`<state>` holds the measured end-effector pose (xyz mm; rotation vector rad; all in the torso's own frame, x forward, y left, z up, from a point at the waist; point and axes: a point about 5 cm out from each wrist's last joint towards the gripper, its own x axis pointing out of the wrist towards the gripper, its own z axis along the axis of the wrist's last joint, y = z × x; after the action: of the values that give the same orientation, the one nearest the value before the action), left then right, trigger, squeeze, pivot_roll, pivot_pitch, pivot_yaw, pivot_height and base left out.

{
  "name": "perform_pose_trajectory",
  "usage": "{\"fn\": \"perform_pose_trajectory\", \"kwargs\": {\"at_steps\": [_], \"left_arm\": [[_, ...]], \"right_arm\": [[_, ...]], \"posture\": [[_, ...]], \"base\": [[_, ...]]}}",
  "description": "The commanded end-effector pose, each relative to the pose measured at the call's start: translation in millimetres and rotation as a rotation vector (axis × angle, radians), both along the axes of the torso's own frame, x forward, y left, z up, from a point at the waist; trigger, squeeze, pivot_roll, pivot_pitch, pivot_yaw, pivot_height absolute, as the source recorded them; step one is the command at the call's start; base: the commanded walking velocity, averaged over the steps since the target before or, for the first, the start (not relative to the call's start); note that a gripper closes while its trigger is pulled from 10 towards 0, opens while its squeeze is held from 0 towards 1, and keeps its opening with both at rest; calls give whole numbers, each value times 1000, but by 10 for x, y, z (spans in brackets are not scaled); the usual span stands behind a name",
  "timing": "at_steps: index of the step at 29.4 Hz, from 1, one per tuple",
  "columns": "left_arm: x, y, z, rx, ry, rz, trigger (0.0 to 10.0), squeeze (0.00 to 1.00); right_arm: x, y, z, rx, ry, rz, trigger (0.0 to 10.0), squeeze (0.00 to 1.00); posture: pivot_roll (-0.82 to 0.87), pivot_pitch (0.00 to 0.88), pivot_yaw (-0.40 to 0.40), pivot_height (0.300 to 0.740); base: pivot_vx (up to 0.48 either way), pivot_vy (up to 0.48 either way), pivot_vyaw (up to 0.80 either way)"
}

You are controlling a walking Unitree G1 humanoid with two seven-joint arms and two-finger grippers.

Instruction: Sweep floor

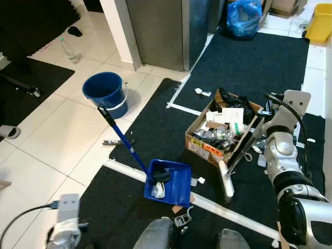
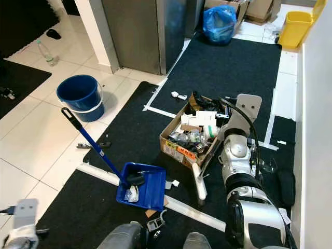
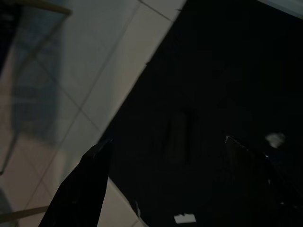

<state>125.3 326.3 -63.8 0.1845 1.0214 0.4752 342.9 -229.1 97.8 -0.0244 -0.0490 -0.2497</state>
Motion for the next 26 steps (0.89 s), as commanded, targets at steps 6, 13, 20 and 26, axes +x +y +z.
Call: {"fn": "perform_pose_trajectory", "kwargs": {"at_steps": [6, 13, 20, 26], "left_arm": [[187, 499, 405, 225, -134, 129, 10000, 0], [439, 736, 757, 324, -294, 186, 10000, 0], [947, 669, 1139, 315, -588, 115, 10000, 0], [1428, 445, 1480, 231, -820, -11, 10000, 0]], "right_arm": [[23, 41, -6, -4, 18, 4, 10000, 0], [16, 29, -46, -8, 49, -6, 10000, 0], [9, 78, -112, 10, 90, 65, 10000, 0], [11, 66, -121, -2, 106, 57, 10000, 0]], "posture": [[133, 27, 27, 740], [141, 29, 23, 740], [143, 31, 21, 740], [144, 31, 13, 740]], "base": [[0, 0, 0], [0, 0, 0], [0, 0, 561], [0, 0, 775]]}}
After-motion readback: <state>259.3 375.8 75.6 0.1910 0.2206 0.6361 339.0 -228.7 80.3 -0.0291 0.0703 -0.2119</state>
